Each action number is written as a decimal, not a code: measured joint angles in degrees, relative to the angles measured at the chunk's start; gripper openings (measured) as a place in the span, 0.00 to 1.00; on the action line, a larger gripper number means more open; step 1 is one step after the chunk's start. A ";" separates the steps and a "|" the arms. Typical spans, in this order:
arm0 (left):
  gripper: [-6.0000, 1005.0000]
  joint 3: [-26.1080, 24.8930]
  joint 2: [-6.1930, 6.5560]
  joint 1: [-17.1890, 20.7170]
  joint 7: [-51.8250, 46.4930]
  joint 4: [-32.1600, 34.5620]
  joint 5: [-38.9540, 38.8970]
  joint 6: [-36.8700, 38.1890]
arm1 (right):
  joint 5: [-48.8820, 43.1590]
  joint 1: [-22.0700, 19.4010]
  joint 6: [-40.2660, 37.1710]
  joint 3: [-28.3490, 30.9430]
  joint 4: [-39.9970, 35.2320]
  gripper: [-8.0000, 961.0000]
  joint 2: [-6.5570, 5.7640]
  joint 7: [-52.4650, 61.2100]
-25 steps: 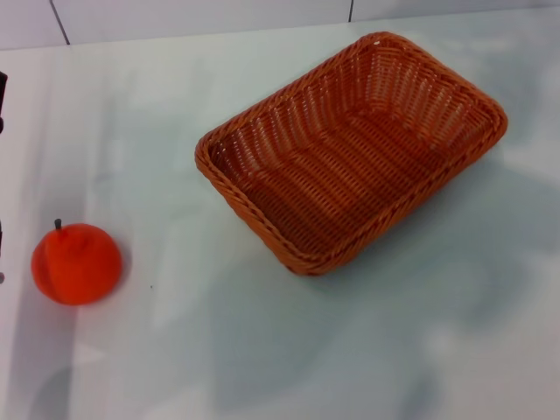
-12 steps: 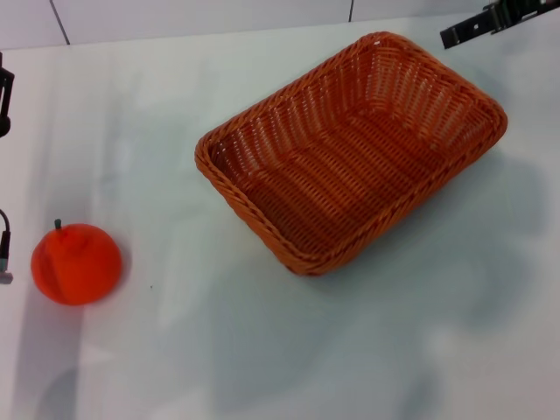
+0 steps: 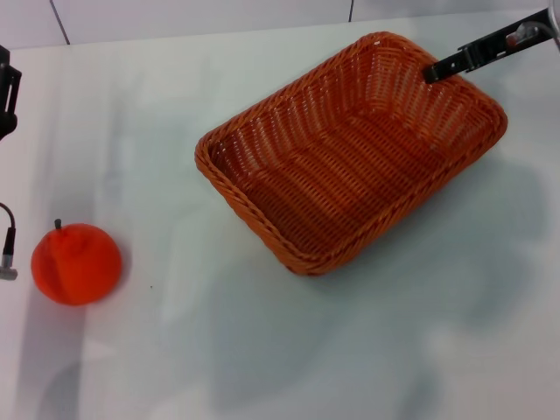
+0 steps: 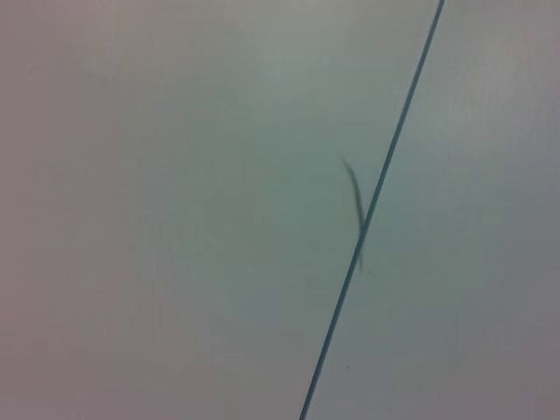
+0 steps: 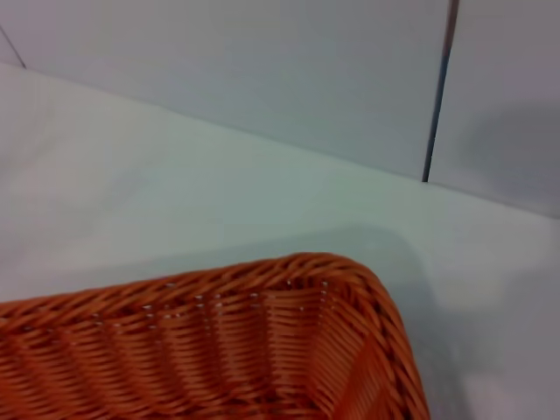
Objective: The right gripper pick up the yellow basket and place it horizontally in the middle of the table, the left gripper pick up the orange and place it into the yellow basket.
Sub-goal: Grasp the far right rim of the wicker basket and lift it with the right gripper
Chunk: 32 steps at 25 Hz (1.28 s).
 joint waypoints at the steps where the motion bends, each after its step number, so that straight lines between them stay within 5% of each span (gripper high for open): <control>1: 0.84 -0.04 0.00 -0.02 0.00 0.00 0.00 -0.01 | -0.01 -0.12 -0.76 -0.21 0.47 0.89 0.13 0.05; 7: 0.84 -0.21 0.00 -0.10 0.00 -0.09 0.00 -0.05 | -0.06 0.06 -4.70 -0.54 4.57 0.89 0.21 -0.02; 13: 0.84 -0.22 0.06 -0.21 -1.22 -0.18 -0.05 -0.06 | 0.12 -0.26 -7.73 -2.22 8.29 0.79 0.22 -0.71; 21: 0.84 -0.21 0.08 -0.95 -1.30 -0.18 -0.14 -1.41 | 0.66 -1.18 -7.80 -1.86 8.45 0.57 0.27 -0.88; 26: 0.84 -0.21 0.02 -1.06 -1.31 -0.17 -0.10 -1.47 | 2.68 -2.33 -5.56 -1.66 7.41 0.32 0.33 -0.38; 32: 0.84 -0.21 0.00 -1.11 -1.32 -0.17 -0.35 -1.68 | 11.76 -6.54 -0.72 -1.03 2.79 0.22 0.49 -0.37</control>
